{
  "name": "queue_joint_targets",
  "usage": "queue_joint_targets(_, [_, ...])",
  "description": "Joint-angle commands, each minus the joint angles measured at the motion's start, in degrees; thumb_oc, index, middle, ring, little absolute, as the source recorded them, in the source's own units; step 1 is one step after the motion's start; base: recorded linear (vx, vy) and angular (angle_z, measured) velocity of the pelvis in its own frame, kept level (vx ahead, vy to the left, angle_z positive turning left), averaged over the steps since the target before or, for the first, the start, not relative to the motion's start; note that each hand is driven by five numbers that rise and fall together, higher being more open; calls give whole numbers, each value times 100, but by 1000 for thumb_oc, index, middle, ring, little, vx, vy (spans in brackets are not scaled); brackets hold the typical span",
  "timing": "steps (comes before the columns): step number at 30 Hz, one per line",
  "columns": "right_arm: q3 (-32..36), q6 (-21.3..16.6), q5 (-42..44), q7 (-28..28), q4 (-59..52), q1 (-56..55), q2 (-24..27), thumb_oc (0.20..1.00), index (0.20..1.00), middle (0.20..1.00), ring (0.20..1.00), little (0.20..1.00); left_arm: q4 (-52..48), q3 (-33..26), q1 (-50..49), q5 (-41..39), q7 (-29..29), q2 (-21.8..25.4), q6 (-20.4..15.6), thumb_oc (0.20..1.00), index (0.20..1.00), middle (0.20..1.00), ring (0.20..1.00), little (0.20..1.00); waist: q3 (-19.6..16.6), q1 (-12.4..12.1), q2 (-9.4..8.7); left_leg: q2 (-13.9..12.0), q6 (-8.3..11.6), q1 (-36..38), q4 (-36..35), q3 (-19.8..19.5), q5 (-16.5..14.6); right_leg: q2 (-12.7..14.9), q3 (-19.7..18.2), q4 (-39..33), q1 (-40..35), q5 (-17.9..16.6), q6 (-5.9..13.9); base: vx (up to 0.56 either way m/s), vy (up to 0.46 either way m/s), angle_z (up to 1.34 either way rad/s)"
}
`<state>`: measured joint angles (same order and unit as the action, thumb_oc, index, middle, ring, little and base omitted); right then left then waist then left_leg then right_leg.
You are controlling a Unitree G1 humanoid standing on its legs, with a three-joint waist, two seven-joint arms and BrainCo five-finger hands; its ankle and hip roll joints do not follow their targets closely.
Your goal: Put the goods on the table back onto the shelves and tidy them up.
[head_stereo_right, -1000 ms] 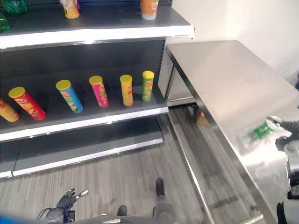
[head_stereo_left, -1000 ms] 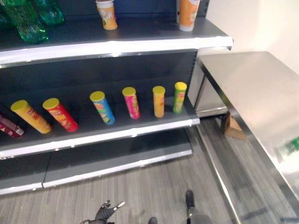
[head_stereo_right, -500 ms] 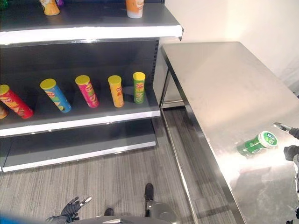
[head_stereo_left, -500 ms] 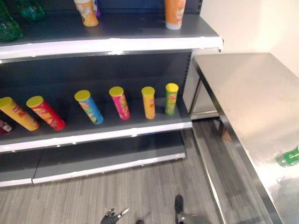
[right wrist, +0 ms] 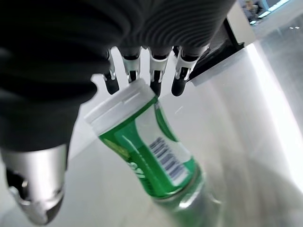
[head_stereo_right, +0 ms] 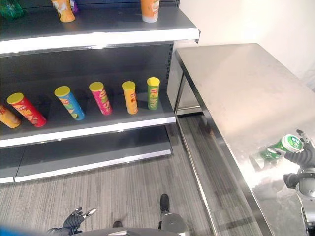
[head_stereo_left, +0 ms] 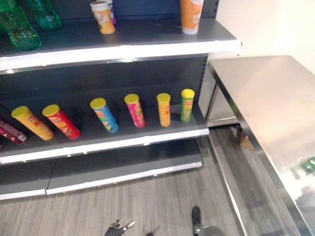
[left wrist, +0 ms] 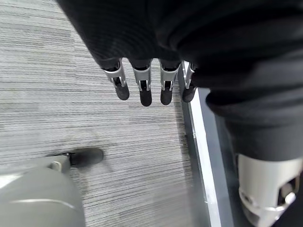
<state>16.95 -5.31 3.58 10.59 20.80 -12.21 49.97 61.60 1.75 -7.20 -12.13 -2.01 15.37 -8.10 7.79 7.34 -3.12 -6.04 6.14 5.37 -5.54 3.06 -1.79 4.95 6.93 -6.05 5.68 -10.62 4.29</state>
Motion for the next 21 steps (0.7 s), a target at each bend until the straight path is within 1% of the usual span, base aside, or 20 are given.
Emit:
queue_joint_targets(1, [154, -94, -201, 21, -113, 378, 1, 1000, 1000, 1000, 1000, 1000, 78, 26, 112, 241, -3, 321, -22, 1000, 1000, 1000, 1000, 1000, -57, -75, -161, -165, -7, -206, 54, 215, -32, 333, -344, 206, -384, 709, 565, 15, 3, -6])
queue_joint_targets(9, [-170, -7, -237, 66, 261, 765, -43, 1000, 1000, 1000, 1000, 1000, 58, 120, 124, 308, 23, 356, -3, 1000, 1000, 1000, 1000, 1000, -67, -142, -151, -151, -19, -155, 54, 207, -68, 335, -393, 168, -417, 710, 563, 13, 0, -9])
queue_joint_targets(11, [-303, 29, -240, 147, 502, 1041, 9, 1000, 1000, 1000, 1000, 1000, 79, 160, 130, 318, 18, 380, 10, 1000, 1000, 1000, 1000, 1000, -69, -180, -133, -153, -14, -153, 54, 182, -65, 336, -364, 166, -435, 723, 556, 0, 0, 0])
queue_joint_targets(21, [-446, 146, -275, 613, 1107, 1710, 58, 1000, 1000, 1000, 1000, 1000, 190, 276, 82, 345, -22, 361, 50, 1000, 1000, 1000, 1000, 1000, -61, -312, -75, -178, 5, -157, 54, 77, -45, 310, -278, 157, -502, 773, 526, 8, -12, 4])
